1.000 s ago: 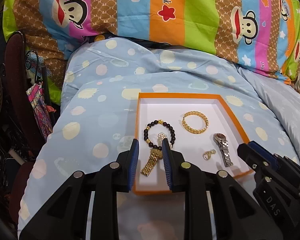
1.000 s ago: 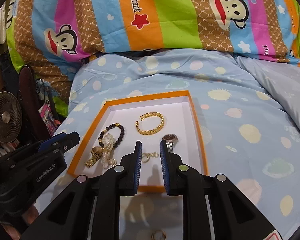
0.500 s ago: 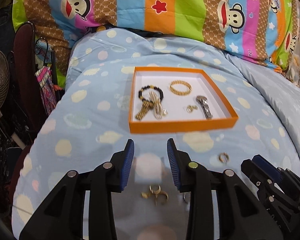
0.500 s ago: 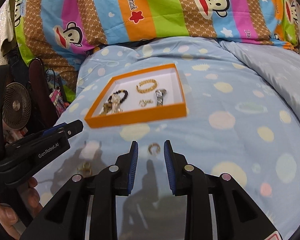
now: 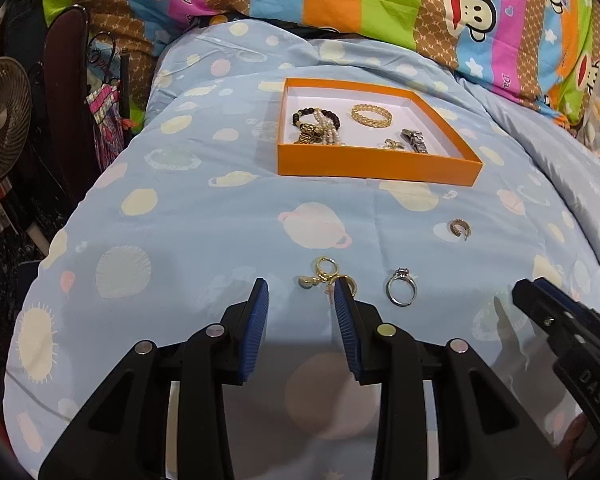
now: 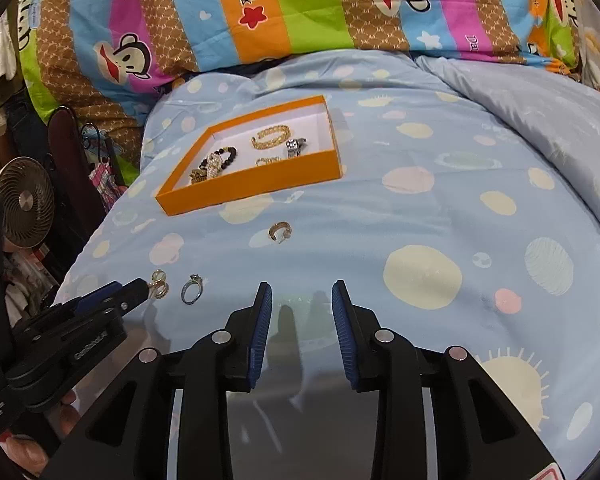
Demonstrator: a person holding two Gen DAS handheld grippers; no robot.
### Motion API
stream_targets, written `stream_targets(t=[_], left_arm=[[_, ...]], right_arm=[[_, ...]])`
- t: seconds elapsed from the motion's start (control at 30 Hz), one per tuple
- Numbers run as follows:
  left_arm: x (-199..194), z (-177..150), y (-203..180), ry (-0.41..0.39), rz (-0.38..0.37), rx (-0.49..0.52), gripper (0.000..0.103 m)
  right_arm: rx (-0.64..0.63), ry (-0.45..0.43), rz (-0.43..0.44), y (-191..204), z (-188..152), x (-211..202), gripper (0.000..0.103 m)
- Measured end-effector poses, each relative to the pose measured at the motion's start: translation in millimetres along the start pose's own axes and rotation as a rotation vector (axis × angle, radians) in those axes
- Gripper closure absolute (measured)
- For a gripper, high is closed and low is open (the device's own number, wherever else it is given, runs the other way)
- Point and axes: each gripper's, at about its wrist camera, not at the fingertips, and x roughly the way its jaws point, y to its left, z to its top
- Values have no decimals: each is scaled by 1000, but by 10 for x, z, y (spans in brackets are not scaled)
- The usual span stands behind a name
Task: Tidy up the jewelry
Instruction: 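Withdraw from the box and grasp a gold hoop earring with the right gripper, then grasp the pair of gold earrings with the left gripper while the right gripper holds the hoop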
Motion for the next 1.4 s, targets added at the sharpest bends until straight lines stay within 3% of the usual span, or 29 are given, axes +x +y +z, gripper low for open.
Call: stream_targets(t=[0.23,0.43,0.7,0.87,1.07,1.4], left_arm=[[-30,-26,51,-16,-36,-11,62],[-43,-33,140,-19,-57,-54,61],[-44,-65,222,-1,-82,-69,61],[-12,-67,186,16,-98,-49,61],[2,-58,88,31,-114,-2,53],[126,13,-81,60,-69,39,53]], right_arm=[[-20,21,-11,110,207,262,72],[-46,52,-35,233,365,496,65],[-92,78,-91,349,428,642,65],[-89,76,-116,336,424,635,87],[-60,60,-103,256,393,549,87],[-23,51,-79,99,203,306,87]])
